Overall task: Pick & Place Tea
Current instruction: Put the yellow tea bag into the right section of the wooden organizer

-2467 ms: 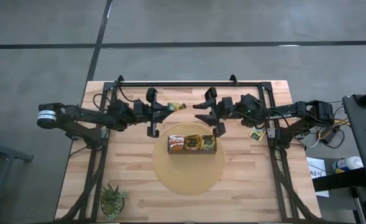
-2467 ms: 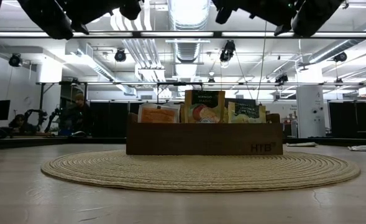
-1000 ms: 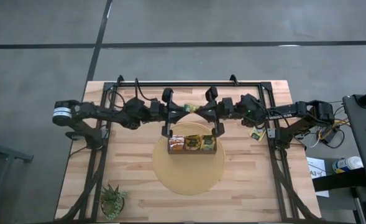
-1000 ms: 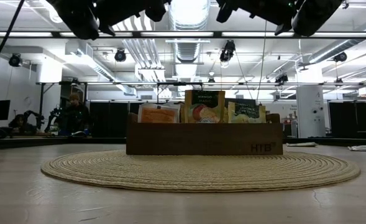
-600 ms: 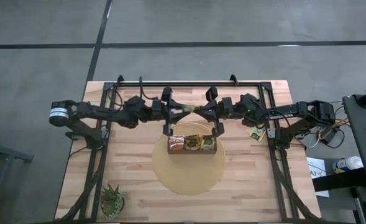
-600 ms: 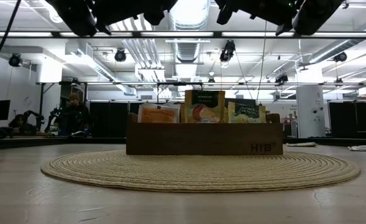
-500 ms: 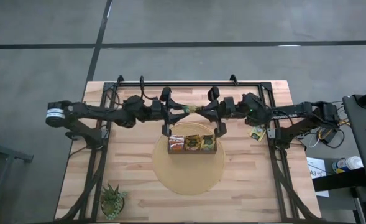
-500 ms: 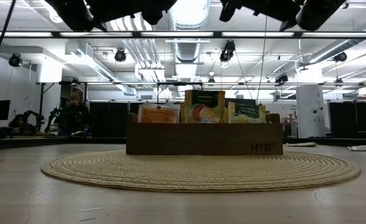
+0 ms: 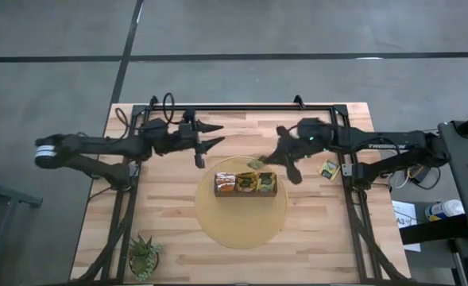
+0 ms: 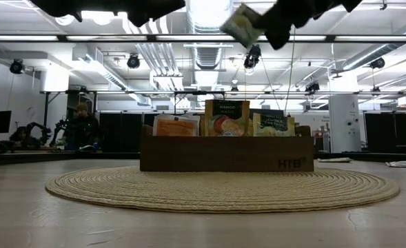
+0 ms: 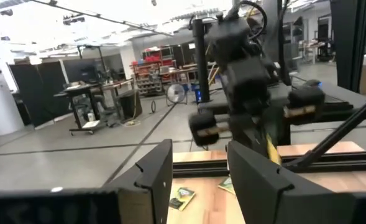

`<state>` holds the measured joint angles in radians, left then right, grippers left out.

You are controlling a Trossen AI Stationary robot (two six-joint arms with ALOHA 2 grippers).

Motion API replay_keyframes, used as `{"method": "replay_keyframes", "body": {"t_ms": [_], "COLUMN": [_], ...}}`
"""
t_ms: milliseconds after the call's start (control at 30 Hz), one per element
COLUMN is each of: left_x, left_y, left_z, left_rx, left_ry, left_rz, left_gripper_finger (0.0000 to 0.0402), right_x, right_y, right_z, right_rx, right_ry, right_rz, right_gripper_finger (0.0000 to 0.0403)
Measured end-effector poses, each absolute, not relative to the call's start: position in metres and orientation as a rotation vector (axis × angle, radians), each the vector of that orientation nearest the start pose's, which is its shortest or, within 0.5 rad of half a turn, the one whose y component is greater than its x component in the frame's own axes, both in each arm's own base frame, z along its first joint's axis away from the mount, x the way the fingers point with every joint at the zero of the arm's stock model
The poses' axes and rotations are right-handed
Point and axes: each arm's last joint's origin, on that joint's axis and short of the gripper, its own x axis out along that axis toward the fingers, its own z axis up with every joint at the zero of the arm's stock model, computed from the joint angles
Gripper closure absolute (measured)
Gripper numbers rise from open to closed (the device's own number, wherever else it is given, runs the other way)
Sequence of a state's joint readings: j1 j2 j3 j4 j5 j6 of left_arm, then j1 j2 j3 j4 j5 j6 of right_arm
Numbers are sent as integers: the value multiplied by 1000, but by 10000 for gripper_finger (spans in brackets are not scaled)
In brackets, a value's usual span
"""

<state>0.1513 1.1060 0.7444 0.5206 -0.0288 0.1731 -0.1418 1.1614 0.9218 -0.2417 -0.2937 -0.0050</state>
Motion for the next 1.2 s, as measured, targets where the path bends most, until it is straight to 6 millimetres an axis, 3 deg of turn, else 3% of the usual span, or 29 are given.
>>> {"method": "replay_keyframes", "body": {"t_ms": [267, 433, 667, 933, 1200], "left_x": [236, 236, 236, 236, 236], "left_y": [38, 38, 38, 38, 38], "left_z": [314, 309, 309, 309, 309], "left_rx": [158, 147, 144, 145, 160], "left_ry": [-124, -112, -114, -114, -113], "left_rz": [216, 214, 214, 214, 215], "left_gripper_finger": [253, 253, 253, 253, 253], "right_x": [265, 276, 287, 296, 299], "right_y": [-6, 3, 0, 5, 6], "right_z": [261, 232, 201, 179, 183], "right_rx": [108, 71, -18, 20, 64], "right_ry": [848, 967, 1111, 1177, 1175], "right_rz": [243, 223, 133, 220, 207], "right_gripper_finger": [394, 394, 394, 394, 394]}}
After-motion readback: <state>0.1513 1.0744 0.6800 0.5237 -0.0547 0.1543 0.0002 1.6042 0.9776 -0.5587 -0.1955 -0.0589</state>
